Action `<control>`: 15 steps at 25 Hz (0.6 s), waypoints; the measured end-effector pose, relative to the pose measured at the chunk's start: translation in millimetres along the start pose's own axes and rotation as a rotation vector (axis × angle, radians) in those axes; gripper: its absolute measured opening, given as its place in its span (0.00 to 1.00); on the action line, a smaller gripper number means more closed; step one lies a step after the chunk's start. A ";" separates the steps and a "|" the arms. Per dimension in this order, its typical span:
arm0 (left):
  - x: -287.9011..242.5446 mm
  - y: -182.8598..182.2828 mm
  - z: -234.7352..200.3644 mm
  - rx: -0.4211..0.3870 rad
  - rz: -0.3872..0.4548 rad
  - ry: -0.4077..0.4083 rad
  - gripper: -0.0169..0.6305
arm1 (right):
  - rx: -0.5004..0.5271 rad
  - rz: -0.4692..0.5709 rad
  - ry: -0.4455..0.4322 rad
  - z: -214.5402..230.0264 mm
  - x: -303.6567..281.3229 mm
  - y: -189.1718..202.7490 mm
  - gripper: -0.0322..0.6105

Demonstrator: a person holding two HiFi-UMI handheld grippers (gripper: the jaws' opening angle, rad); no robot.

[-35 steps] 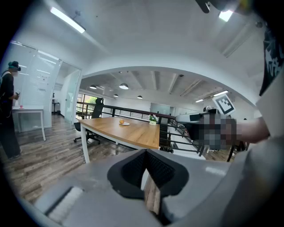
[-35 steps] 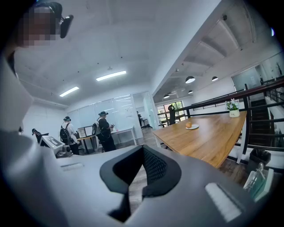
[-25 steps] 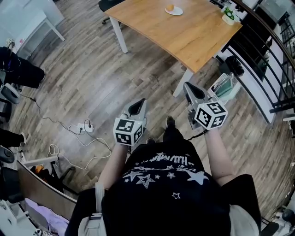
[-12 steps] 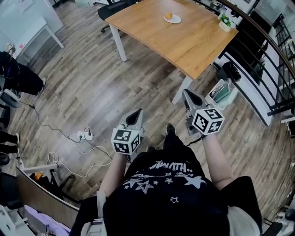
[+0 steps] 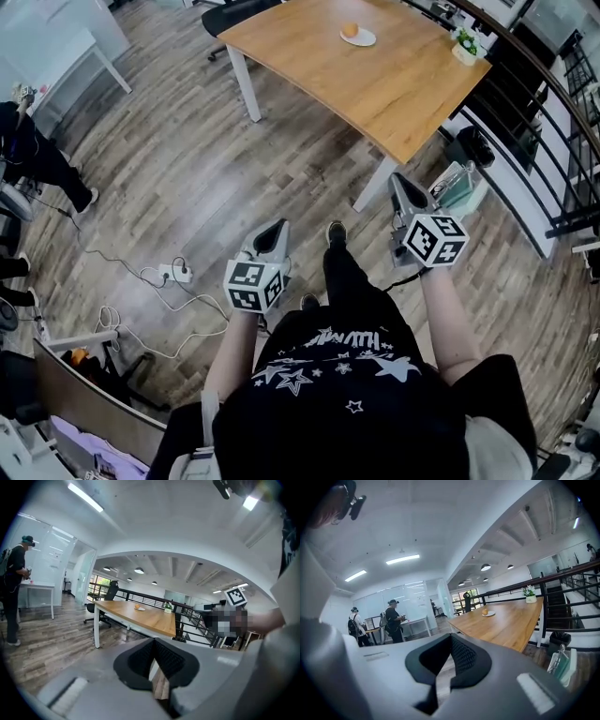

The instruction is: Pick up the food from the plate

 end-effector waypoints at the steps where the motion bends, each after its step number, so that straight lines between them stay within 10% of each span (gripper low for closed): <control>1: -1.5 0.5 -1.6 0.000 -0.004 0.000 0.03 | -0.003 -0.005 0.000 2.3 -4.5 1.1 0.05; 15: -65.9 -44.0 -74.1 0.015 -0.040 -0.063 0.03 | -0.014 -0.032 -0.045 40.9 -129.9 -38.5 0.05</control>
Point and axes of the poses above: the fingertips, and each gripper's own axes: x backward along the fingers, z to its right, y out of its underside, the point moved 2 cm from there along x, backward along the fingers, and after that the axes turned 9 degrees about -z, right-handed, at the moved point
